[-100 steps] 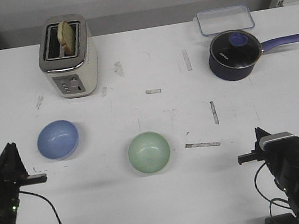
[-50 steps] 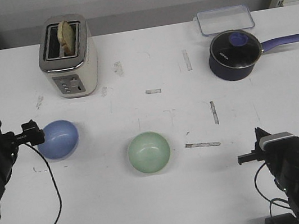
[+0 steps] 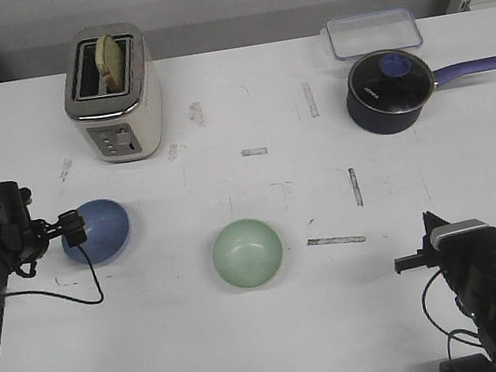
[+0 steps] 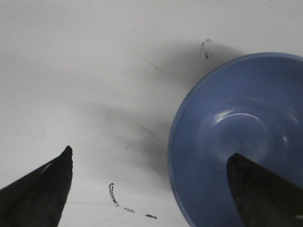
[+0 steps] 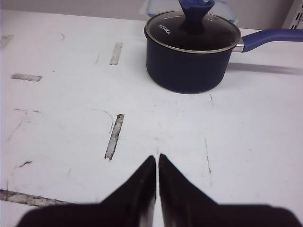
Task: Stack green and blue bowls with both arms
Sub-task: 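Reach the left gripper to the light blue bowl and grasp its rim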
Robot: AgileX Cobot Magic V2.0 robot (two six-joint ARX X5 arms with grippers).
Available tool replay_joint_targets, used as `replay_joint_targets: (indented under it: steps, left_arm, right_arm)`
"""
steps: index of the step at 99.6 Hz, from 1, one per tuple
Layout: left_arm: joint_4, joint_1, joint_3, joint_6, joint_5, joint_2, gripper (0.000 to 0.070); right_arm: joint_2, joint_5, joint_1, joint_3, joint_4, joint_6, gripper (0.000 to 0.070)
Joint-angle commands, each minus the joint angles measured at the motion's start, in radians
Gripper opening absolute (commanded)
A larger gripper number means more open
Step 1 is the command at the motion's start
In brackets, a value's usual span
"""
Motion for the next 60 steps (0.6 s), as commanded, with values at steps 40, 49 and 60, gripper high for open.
replay_joint_targets:
  steps: [40, 49, 60]
  left_arm:
    - [0.009, 0.005, 0.016, -0.003, 0.051, 0.143, 0.0303]
    - [0.011, 0.005, 0.016, -0.004, 0.051, 0.155, 0.0197]
    - [0.009, 0.005, 0.016, -0.009, 0.07, 0.164, 0.0063]
  right_arm:
    - [0.003, -0.003, 0.002, 0.01, 0.008, -0.001, 0.0]
    - [0.003, -0.003, 0.002, 0.01, 0.008, -0.001, 0.0]
    - [0.003, -0.003, 0.002, 0.01, 0.008, -0.001, 0.0]
